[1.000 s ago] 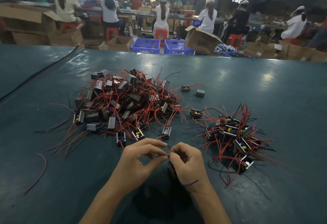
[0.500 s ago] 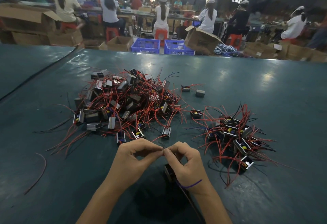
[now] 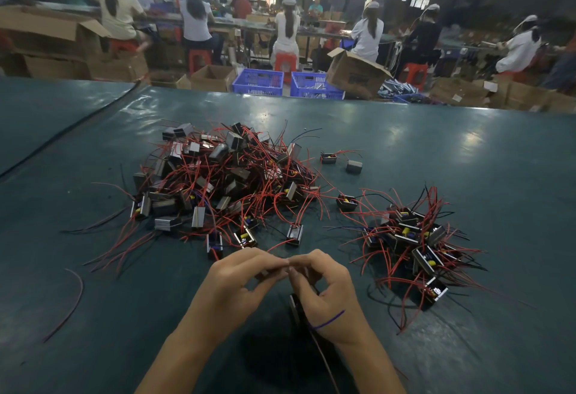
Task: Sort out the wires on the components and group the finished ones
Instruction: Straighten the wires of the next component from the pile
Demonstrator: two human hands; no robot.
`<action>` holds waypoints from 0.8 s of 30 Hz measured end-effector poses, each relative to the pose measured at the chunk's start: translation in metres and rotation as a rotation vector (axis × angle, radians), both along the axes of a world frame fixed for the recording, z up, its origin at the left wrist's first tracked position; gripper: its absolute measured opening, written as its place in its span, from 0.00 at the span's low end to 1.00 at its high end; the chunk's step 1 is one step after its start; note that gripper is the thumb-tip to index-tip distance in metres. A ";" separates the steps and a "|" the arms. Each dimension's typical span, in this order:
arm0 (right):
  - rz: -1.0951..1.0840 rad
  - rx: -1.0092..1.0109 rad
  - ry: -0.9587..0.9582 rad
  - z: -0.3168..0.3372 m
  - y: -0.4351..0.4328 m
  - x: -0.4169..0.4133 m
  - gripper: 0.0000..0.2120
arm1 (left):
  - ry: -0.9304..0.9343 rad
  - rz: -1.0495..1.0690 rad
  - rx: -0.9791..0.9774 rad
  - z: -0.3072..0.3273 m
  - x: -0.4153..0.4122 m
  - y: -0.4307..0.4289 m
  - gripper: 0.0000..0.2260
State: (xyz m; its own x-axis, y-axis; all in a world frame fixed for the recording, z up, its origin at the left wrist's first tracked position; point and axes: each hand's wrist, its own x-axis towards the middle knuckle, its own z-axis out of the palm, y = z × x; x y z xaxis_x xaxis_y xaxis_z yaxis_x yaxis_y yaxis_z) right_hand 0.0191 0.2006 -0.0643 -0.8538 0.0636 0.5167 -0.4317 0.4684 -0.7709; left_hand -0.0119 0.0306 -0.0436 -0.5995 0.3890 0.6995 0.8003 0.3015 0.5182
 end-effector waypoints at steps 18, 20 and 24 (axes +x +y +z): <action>0.025 0.074 -0.051 0.002 -0.002 0.003 0.05 | -0.539 0.114 0.266 -0.001 0.003 0.014 0.10; 0.023 0.085 -0.057 0.002 -0.001 0.003 0.05 | -0.701 0.064 0.314 -0.004 0.002 0.018 0.11; 0.005 0.126 -0.042 0.002 -0.001 0.004 0.05 | -0.553 0.070 0.109 -0.005 0.005 0.017 0.12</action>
